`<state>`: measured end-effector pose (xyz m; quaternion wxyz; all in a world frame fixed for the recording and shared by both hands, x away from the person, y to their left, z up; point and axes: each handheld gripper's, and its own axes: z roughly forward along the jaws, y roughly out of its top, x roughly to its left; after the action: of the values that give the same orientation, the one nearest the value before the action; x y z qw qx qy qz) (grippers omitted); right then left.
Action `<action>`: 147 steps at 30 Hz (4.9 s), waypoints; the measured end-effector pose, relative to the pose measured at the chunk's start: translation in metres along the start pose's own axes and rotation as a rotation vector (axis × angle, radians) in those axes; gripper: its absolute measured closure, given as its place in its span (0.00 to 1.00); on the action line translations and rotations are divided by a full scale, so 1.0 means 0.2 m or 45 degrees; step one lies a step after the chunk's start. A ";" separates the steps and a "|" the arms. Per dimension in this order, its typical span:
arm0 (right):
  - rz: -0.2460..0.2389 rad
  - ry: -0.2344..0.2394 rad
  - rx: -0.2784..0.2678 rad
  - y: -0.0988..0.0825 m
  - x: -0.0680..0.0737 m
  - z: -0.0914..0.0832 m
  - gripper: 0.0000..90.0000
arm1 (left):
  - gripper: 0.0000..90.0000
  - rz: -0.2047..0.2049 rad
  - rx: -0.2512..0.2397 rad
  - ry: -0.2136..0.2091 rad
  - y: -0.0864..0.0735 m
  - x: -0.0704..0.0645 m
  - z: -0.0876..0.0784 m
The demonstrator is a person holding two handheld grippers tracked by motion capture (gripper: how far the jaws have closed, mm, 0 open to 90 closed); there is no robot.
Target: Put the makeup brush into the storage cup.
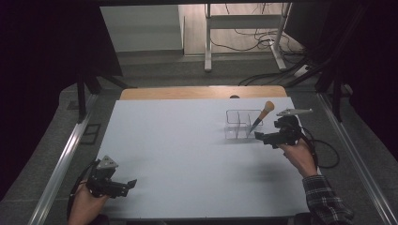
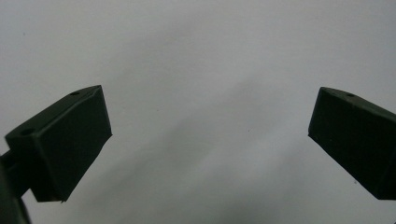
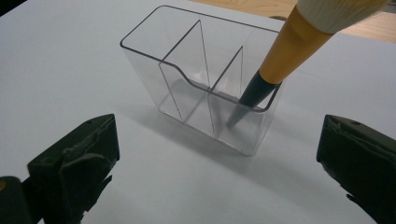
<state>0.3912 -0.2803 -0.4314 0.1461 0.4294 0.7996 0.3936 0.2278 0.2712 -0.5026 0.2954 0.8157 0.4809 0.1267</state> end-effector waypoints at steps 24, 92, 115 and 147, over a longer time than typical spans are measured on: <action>-0.036 0.011 0.035 -0.10 0.04 0.02 0.00 | 0.00 -0.013 -0.022 -0.007 0.00 0.01 -0.01; -0.141 0.026 0.159 -0.31 0.22 -0.08 0.00 | 0.00 -0.017 -0.038 0.000 0.00 0.01 -0.02; -0.133 0.010 0.165 -0.39 0.22 -0.15 0.00 | 0.00 -0.018 -0.039 -0.002 0.00 0.01 -0.02; -0.115 -0.025 0.188 -0.48 0.20 -0.25 0.00 | 0.00 -0.017 -0.040 -0.001 0.00 0.01 -0.02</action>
<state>0.2845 -0.3048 -0.4678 0.1395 0.4062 0.8436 0.3222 0.2265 0.2746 -0.5004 0.3090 0.8079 0.4841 0.1319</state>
